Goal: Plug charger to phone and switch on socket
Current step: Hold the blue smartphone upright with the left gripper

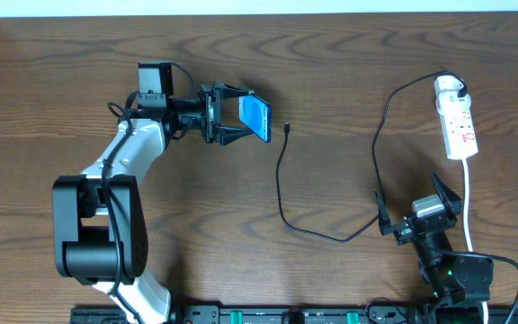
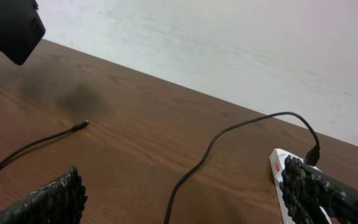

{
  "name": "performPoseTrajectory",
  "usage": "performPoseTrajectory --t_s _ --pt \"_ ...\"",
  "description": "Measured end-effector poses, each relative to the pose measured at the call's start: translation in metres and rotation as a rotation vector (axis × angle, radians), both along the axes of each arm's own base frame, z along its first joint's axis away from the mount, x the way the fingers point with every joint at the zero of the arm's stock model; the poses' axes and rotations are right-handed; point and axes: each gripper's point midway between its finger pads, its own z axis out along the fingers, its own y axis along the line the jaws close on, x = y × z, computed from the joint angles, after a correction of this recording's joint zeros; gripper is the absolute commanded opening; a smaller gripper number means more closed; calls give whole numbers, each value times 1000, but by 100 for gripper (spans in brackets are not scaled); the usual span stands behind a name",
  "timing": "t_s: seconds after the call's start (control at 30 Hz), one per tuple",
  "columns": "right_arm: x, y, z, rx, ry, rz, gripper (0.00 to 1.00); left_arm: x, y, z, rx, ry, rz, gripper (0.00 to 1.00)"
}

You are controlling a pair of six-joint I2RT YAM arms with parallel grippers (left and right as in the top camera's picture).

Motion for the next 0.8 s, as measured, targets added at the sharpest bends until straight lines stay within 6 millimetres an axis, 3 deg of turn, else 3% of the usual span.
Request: performPoseTrajectory --t_s 0.8 --pt "0 0 0 0 0 0 99 -4 -2 4 -29 14 -19 68"
